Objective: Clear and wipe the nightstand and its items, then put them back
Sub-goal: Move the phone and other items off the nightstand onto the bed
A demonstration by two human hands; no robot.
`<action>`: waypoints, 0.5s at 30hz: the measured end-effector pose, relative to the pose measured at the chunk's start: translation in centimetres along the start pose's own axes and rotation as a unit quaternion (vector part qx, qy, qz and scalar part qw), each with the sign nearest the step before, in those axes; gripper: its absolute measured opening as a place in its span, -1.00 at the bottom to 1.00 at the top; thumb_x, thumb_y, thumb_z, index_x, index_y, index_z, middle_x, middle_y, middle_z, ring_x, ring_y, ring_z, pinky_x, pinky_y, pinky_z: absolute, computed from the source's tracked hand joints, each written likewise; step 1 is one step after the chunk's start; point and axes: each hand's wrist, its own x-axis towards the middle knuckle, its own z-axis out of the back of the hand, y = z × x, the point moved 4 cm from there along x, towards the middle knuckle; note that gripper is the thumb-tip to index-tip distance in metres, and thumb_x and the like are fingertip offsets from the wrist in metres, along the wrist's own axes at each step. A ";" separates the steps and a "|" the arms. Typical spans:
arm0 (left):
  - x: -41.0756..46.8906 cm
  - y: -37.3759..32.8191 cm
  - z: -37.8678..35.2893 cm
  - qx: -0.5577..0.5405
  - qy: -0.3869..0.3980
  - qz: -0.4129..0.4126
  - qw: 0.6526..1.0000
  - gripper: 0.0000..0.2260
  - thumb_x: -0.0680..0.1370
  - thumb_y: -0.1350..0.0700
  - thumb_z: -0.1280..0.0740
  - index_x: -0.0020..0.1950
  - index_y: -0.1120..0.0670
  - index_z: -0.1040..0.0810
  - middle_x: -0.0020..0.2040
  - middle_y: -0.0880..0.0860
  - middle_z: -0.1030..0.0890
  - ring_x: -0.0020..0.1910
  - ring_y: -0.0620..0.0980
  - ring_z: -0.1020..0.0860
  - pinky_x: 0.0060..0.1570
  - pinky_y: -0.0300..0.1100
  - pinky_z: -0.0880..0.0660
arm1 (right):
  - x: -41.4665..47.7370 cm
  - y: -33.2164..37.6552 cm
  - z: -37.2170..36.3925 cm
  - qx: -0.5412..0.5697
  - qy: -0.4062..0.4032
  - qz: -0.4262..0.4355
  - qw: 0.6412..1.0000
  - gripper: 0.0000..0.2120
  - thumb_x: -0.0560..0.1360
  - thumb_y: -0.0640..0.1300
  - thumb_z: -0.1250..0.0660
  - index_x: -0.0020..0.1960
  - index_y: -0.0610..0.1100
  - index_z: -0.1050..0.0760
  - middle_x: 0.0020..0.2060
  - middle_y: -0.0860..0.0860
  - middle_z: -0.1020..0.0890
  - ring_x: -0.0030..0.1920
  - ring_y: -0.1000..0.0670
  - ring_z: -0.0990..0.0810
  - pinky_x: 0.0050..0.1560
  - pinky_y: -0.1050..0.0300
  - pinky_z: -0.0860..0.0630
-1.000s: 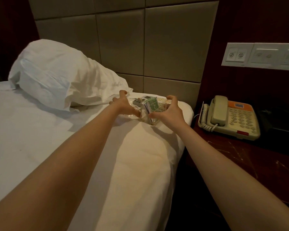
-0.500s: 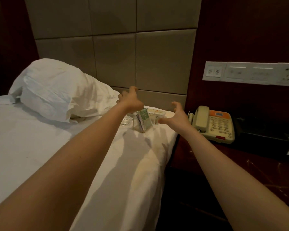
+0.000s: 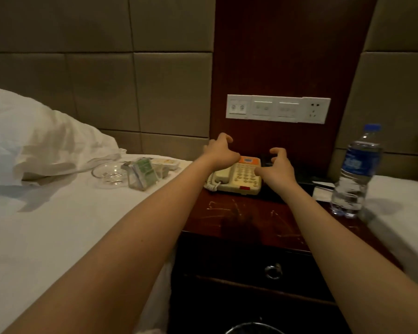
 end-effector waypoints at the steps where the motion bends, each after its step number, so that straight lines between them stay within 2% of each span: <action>1: 0.1 -0.7 -1.1 -0.005 0.013 -0.006 1.000 -0.52 0.51 0.08 -0.30 0.40 0.04 -0.26 0.40 0.14 -0.31 0.39 0.15 -0.28 0.34 0.05 -0.31 | -0.1 -0.7 1.2 -0.005 -0.010 -0.004 1.000 -0.38 0.45 -0.25 -0.38 0.42 -0.12 -0.18 0.35 -0.14 -0.32 0.27 -0.11 -0.40 -0.04 0.14 -0.39; 3: 0.2 -2.0 -3.3 -0.012 0.036 -0.019 0.999 -0.53 0.51 0.09 -0.29 0.39 0.05 -0.26 0.39 0.14 -0.32 0.38 0.14 -0.29 0.34 0.07 -0.31 | -0.1 -2.1 3.8 -0.015 -0.029 -0.014 0.999 -0.39 0.45 -0.25 -0.38 0.41 -0.13 -0.19 0.35 -0.15 -0.32 0.28 -0.12 -0.39 0.01 0.14 -0.39; 6: 0.1 -3.9 -6.4 -0.025 0.068 -0.035 0.997 -0.55 0.52 0.10 -0.28 0.39 0.06 -0.26 0.34 0.10 -0.35 0.29 0.11 -0.37 0.26 -0.01 -0.38 | -0.1 -4.2 7.3 -0.023 -0.072 -0.026 0.997 -0.44 0.46 -0.24 -0.37 0.38 -0.14 -0.23 0.33 -0.15 -0.34 0.20 -0.11 -0.43 -0.04 0.14 -0.39; 8: 0.1 -5.0 -8.4 -0.039 0.092 -0.041 0.994 -0.55 0.53 0.11 -0.29 0.39 0.08 -0.25 0.34 0.15 -0.33 0.28 0.14 -0.38 0.22 -0.04 -0.40 | -0.1 -5.6 9.5 -0.029 -0.115 -0.024 0.993 -0.49 0.45 -0.25 -0.37 0.34 -0.16 -0.27 0.28 -0.14 -0.39 0.12 -0.09 -0.46 -0.06 0.14 -0.37; 11: 0.2 -6.6 -11.4 -0.051 0.125 -0.041 0.990 -0.56 0.54 0.14 -0.29 0.38 0.09 -0.25 0.36 0.21 -0.32 0.28 0.21 -0.41 0.16 -0.01 -0.43 | 0.1 -7.6 12.5 -0.028 -0.180 -0.036 0.983 -0.57 0.43 -0.26 -0.37 0.27 -0.20 -0.35 0.23 -0.15 -0.47 0.15 -0.12 -0.49 -0.02 0.18 -0.33; 15: 0.7 -8.5 -14.3 -0.054 0.142 -0.052 0.987 -0.56 0.54 0.13 -0.29 0.39 0.08 -0.26 0.37 0.16 -0.31 0.27 0.17 -0.41 0.23 0.01 -0.43 | 0.6 -10.2 15.4 -0.014 -0.241 -0.086 0.967 -0.56 0.40 -0.21 -0.41 0.22 -0.22 -0.36 0.20 -0.18 -0.49 0.16 -0.14 -0.49 -0.01 0.13 -0.36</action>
